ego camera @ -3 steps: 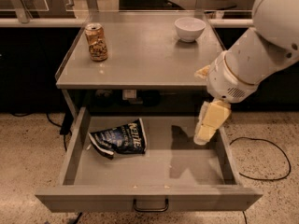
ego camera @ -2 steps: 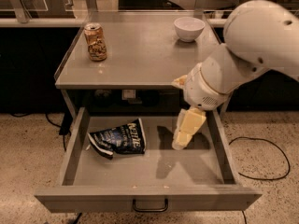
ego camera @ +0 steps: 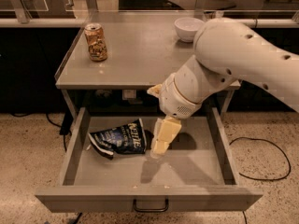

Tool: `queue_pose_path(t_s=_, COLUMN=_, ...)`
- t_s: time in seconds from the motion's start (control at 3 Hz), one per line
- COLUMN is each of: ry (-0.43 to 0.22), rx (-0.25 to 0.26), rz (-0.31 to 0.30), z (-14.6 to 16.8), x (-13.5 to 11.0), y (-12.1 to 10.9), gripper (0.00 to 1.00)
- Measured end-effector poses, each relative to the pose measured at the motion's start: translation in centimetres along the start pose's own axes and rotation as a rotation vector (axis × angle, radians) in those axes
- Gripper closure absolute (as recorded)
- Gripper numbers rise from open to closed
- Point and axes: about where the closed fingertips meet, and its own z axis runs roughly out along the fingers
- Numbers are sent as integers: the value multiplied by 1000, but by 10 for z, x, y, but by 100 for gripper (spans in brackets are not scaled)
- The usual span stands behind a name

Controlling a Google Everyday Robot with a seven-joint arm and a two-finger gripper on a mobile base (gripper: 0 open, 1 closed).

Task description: Pick blue chip bag from top drawer and place on counter

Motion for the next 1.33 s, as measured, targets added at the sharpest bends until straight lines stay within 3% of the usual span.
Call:
queue_pose_path(t_s=0.33, ry=-29, rx=-25, rz=-27, z=41, x=-26, y=11, gripper=0)
queue_pose_path(t_s=0.67, ry=-29, rx=-25, rz=-27, z=41, x=-26, y=11, gripper=0)
queue_pose_path(t_s=1.33, ry=-82, rx=-64, rz=-115, z=98, x=-37, y=-4, gripper=0)
